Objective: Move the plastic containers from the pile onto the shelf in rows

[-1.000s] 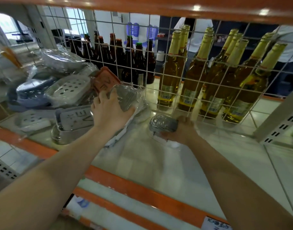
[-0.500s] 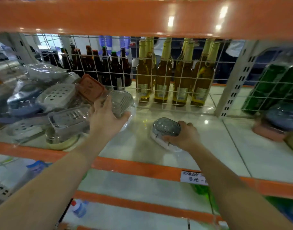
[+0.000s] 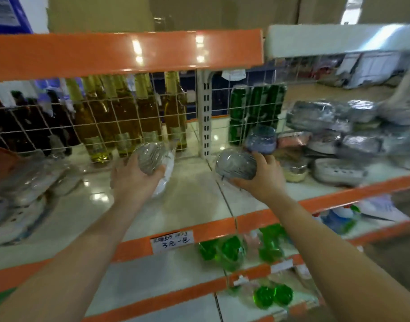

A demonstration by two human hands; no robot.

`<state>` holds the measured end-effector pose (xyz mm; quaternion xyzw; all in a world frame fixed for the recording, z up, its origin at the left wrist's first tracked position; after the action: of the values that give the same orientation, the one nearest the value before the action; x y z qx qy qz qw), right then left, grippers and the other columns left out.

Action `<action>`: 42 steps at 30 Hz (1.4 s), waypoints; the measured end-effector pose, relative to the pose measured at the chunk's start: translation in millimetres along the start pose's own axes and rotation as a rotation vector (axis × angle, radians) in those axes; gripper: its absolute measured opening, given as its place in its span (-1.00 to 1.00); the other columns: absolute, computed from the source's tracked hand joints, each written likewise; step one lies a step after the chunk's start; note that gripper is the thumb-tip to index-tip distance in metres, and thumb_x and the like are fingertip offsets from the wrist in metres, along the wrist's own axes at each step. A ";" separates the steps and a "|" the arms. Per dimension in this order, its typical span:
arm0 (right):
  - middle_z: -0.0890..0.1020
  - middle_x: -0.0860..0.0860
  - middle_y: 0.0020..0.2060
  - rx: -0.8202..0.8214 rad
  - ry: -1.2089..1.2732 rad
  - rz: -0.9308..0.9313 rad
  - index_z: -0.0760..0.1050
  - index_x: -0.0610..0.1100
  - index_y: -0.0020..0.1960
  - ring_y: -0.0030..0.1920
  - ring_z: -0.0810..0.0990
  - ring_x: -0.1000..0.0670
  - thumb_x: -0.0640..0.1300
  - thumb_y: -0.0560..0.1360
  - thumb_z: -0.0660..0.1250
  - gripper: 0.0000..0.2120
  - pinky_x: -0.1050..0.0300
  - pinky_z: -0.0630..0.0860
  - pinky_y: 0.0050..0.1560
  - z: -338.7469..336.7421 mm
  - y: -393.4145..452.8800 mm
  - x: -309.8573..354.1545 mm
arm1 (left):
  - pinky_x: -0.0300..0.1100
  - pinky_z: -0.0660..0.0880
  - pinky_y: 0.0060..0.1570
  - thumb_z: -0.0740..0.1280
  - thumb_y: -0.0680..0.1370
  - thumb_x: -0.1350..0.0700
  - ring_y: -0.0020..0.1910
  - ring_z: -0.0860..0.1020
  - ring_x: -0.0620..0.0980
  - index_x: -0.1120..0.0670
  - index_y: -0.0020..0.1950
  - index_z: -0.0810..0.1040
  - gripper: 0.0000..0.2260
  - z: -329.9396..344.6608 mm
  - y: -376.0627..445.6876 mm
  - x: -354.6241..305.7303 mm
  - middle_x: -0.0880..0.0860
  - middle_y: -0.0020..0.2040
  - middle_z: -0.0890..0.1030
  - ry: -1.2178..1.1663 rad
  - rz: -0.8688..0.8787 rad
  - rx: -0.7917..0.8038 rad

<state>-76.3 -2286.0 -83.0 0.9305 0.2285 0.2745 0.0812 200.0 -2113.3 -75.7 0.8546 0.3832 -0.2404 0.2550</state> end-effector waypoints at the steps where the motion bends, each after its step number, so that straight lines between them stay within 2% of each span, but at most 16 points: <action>1: 0.40 -0.18 0.29 -0.024 -0.005 0.011 0.26 -0.11 0.44 0.27 0.38 -0.21 0.28 0.28 0.46 -0.12 -0.07 0.33 0.26 -11.5 3.7 -17.2 | 0.08 0.26 0.35 0.33 0.45 -0.25 0.40 0.26 0.21 0.03 0.44 0.32 -0.35 13.6 -1.9 -16.9 0.21 0.40 0.35 0.001 0.022 0.018; 5: 0.39 -0.19 0.28 -0.044 -0.041 0.058 0.24 -0.13 0.44 0.27 0.36 -0.22 0.27 0.32 0.43 -0.15 -0.08 0.35 0.25 -52.6 22.4 -86.5 | 0.05 0.31 0.32 0.33 0.39 -0.32 0.36 0.33 0.19 0.02 0.41 0.36 -0.30 76.1 -19.8 -78.8 0.17 0.41 0.38 -0.093 0.052 0.130; 7: 0.37 -0.18 0.30 -0.022 -0.058 0.063 0.23 -0.12 0.45 0.29 0.34 -0.22 0.24 0.33 0.43 -0.16 -0.08 0.33 0.26 -68.7 31.7 -118.7 | 0.04 0.42 0.22 0.26 0.27 -0.40 0.22 0.46 0.19 -0.05 0.36 0.41 -0.26 111.4 -30.7 -106.4 0.12 0.27 0.52 -0.116 0.067 0.175; 11: 0.37 -0.17 0.31 -0.002 -0.124 0.063 0.21 -0.09 0.47 0.32 0.33 -0.22 0.29 0.32 0.41 -0.13 -0.07 0.30 0.31 -92.5 47.1 -175.5 | -0.03 0.48 0.08 0.27 0.30 -0.40 0.10 0.52 0.19 -0.03 0.33 0.46 -0.29 181.5 -53.0 -155.4 0.15 0.12 0.57 -0.019 0.096 0.244; 18: 0.31 -0.16 0.34 0.060 -0.119 0.054 0.21 -0.04 0.46 0.33 0.29 -0.21 0.23 0.36 0.42 -0.20 -0.10 0.28 0.35 -88.6 75.5 -232.5 | 0.03 0.39 0.22 0.36 0.39 -0.28 0.24 0.40 0.24 -0.03 0.40 0.37 -0.35 251.8 -70.5 -198.9 0.19 0.23 0.49 -0.026 0.040 0.236; 21: 0.25 -0.13 0.38 0.082 -0.045 0.069 0.23 -0.05 0.45 0.37 0.25 -0.19 0.23 0.42 0.36 -0.28 -0.08 0.29 0.35 -71.9 85.3 -244.6 | 0.05 0.36 0.20 0.36 0.41 -0.25 0.24 0.40 0.26 -0.06 0.41 0.35 -0.38 260.6 -68.0 -201.1 0.20 0.22 0.49 -0.056 -0.007 0.166; 25: 0.27 -0.12 0.41 0.018 -0.038 -0.011 0.27 -0.16 0.44 0.42 0.19 -0.15 0.18 0.49 0.29 -0.35 -0.02 0.15 0.45 -59.8 101.8 -239.8 | 0.08 0.35 0.18 0.37 0.42 -0.22 0.25 0.37 0.28 -0.06 0.43 0.30 -0.37 260.3 -66.8 -205.3 0.22 0.24 0.44 -0.012 -0.016 0.085; 29: 0.34 -0.15 0.36 -0.032 -0.050 -0.055 0.32 -0.19 0.40 0.39 0.23 -0.18 0.16 0.51 0.28 -0.40 -0.02 0.09 0.45 -54.4 111.2 -227.6 | 0.09 0.30 0.25 0.38 0.44 -0.18 0.33 0.29 0.25 0.02 0.44 0.27 -0.35 260.8 -70.3 -211.0 0.21 0.34 0.33 -0.001 -0.058 0.092; 36: 0.33 -0.13 0.37 0.032 -0.084 -0.067 0.29 -0.16 0.42 0.39 0.23 -0.18 0.16 0.50 0.29 -0.39 -0.03 0.07 0.45 -54.3 113.5 -221.8 | 0.06 0.26 0.30 0.35 0.44 -0.24 0.37 0.25 0.23 0.02 0.48 0.17 -0.28 261.2 -67.1 -207.5 0.18 0.39 0.25 0.035 -0.075 0.174; 42: 0.31 -0.10 0.39 0.100 -0.076 -0.084 0.24 -0.10 0.44 0.42 0.19 -0.16 0.07 0.49 0.31 -0.40 0.00 0.05 0.44 -58.9 105.5 -213.6 | 0.09 0.24 0.32 0.30 0.47 -0.25 0.39 0.23 0.25 0.06 0.44 0.25 -0.35 243.8 -68.7 -207.1 0.21 0.41 0.24 0.045 -0.081 0.174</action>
<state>-227.5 -2477.9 -105.8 0.9327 0.2777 0.2234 0.0547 -28.2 -2335.2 -151.4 0.8625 0.4008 -0.2636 0.1611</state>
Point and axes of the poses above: each hand's wrist, its own y-axis towards the middle knuckle, its own z-axis out of the palm, x = y × z, the point moved 10 cm from there along y, towards the middle knuckle
